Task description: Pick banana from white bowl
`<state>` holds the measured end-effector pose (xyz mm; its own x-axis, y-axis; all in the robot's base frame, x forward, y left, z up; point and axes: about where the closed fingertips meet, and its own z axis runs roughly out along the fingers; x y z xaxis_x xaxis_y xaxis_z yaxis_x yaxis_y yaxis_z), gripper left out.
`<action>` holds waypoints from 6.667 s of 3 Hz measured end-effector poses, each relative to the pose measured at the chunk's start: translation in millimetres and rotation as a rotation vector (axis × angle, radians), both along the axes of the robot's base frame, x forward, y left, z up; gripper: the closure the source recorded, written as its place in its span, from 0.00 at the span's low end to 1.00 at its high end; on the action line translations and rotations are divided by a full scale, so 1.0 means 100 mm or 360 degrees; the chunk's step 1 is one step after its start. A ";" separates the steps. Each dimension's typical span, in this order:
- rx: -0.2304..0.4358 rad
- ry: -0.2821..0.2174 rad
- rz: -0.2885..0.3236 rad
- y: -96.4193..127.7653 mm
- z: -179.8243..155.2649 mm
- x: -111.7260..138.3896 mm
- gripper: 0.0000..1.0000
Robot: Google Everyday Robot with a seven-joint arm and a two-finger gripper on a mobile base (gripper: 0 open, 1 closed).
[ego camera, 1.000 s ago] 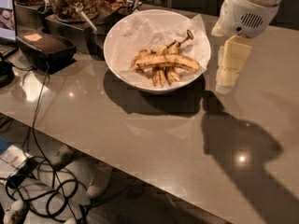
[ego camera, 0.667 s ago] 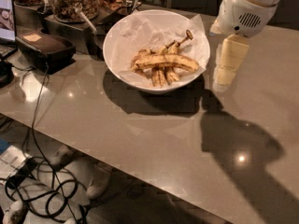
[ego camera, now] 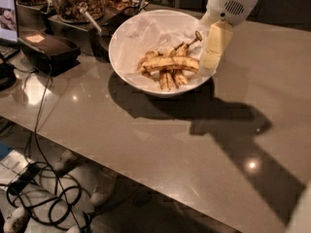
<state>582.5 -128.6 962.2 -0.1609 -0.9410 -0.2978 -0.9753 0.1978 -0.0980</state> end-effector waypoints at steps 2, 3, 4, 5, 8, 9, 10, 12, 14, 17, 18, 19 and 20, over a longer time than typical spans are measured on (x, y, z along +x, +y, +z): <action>0.0090 -0.0058 -0.0013 0.21 0.02 0.41 0.00; 0.0084 -0.0089 -0.0040 0.22 -0.03 0.44 0.00; 0.0035 -0.0089 -0.0056 0.23 -0.10 0.45 0.02; -0.0011 -0.0080 -0.0077 0.22 -0.17 0.45 0.10; -0.0059 -0.0046 -0.0131 0.17 -0.28 0.52 0.26; -0.0060 -0.0015 -0.0159 0.13 -0.35 0.58 0.29; -0.0062 0.0018 -0.0182 0.10 -0.44 0.63 0.31; -0.0070 0.0073 -0.0194 0.09 -0.59 0.70 0.30; -0.0062 0.0138 -0.0194 0.12 -0.75 0.73 0.29; -0.0082 0.0141 -0.0183 0.11 -0.79 0.68 0.95; -0.0081 0.0140 -0.0183 0.11 -0.79 0.68 1.00; -0.0011 0.0035 -0.0156 0.19 -0.54 0.59 1.00; 0.0011 -0.0046 -0.0116 0.29 -0.33 0.47 1.00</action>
Offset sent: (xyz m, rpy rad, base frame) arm 0.0242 0.0142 -0.0012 0.0314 0.0038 0.0005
